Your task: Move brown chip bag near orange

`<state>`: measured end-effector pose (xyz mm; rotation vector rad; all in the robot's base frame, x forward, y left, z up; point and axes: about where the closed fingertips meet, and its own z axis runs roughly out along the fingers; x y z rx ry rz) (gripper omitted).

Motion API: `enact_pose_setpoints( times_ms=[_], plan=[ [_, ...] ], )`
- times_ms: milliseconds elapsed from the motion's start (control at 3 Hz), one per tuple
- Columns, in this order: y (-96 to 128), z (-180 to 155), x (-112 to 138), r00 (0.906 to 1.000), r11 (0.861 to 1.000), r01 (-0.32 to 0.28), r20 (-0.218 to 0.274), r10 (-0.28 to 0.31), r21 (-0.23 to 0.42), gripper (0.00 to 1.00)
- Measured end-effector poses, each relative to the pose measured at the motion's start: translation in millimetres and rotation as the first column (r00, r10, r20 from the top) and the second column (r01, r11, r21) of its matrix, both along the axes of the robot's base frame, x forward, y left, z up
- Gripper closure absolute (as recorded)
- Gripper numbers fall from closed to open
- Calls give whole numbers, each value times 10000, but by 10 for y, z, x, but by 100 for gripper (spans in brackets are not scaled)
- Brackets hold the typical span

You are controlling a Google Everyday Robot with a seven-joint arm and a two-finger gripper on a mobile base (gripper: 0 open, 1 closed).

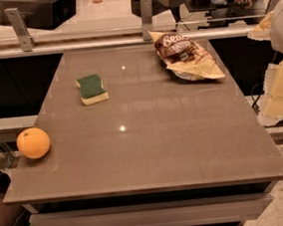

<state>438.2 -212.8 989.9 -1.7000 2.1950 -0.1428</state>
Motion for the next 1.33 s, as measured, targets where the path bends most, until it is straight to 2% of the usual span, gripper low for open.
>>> enact_pose_setpoints(
  times_ms=[333, 667, 1000, 1333],
  plan=[
    [0, 1, 0, 10000, 10000, 0, 2, 0, 0, 0],
    [-69, 91, 140, 9992, 9988, 343, 186, -350, 353, 0],
    [-170, 201, 489, 9921, 9887, 1172, 345, -1209, 933, 0],
    [-205, 278, 884, 9759, 9640, 2052, 398, -2147, 1693, 0]
  ],
)
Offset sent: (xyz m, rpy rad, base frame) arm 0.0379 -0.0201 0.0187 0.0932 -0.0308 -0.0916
